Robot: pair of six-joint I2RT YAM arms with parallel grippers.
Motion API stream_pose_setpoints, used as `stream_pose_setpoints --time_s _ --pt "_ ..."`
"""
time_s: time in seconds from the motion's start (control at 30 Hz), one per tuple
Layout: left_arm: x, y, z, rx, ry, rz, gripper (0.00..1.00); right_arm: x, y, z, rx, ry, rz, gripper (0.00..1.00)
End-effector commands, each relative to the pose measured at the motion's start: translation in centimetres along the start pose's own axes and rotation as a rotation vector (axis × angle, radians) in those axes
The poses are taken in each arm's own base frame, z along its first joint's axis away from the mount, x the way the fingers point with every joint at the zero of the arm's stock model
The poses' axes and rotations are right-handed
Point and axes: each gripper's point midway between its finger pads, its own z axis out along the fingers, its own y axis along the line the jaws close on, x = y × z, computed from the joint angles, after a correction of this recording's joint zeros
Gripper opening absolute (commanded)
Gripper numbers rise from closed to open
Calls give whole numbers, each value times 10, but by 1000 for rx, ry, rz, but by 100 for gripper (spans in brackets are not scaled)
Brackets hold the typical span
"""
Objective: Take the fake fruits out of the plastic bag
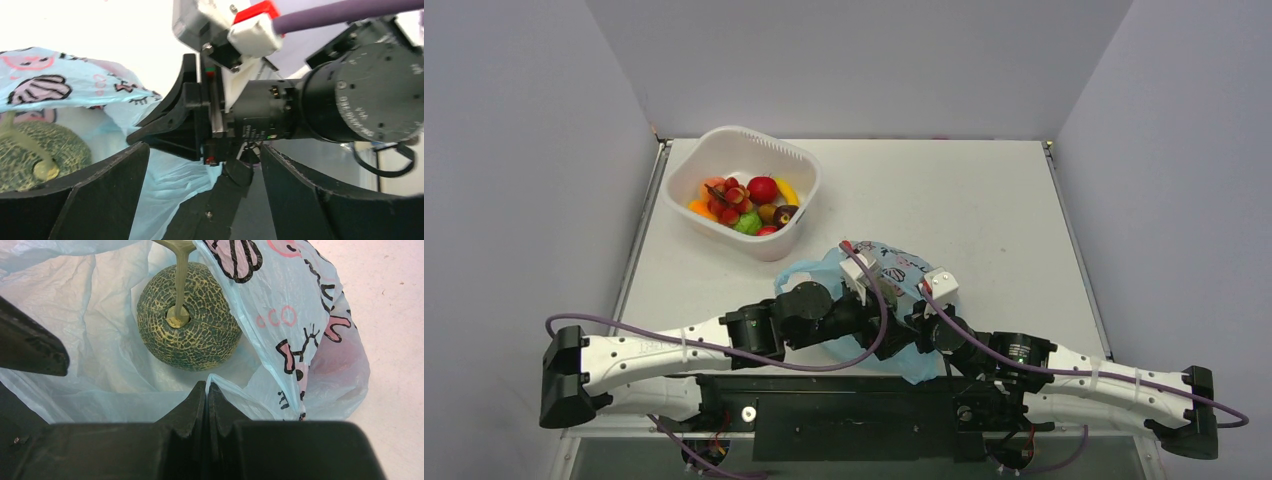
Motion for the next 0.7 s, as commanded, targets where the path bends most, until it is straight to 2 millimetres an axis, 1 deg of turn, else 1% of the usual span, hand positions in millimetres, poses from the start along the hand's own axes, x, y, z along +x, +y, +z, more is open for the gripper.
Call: stream_pose_setpoints --time_s 0.0,0.03,0.07,0.1,0.13,0.17,0.27,0.3,0.37,0.47,0.53,0.63,0.67 --pt "-2 26 0 -203 -27 23 79 -9 1 0 7 -35 19 0" --pt "-1 39 -2 -285 -27 13 78 -9 1 0 6 -35 18 0" --pt "4 48 -1 -339 -13 9 77 -9 2 -1 3 -36 18 0" --pt "3 64 -7 -442 -30 -23 75 -9 2 -1 3 -36 19 0" --pt "6 71 -7 -493 -39 -73 73 -9 1 0 3 -36 17 0" --pt "6 81 -9 -553 -54 -77 72 -9 2 -1 3 -37 18 0" --pt "4 84 -6 -572 -84 -101 64 -8 2 0 5 -31 13 0" --pt "4 86 -4 -583 -86 -98 63 -8 2 1 4 -29 12 0" --pt "1 90 -1 -595 -93 -100 62 -8 2 0 4 -29 13 0" --pt "-1 88 9 -559 -86 -89 64 -8 2 0 2 -33 15 0" --pt "-4 92 13 -558 -83 -91 64 -8 2 0 1 -33 15 0" --pt "-9 107 16 -579 -84 -102 63 -8 2 0 2 -33 15 0" --pt "-9 109 17 -573 -83 -108 62 -8 2 0 2 -33 15 0"
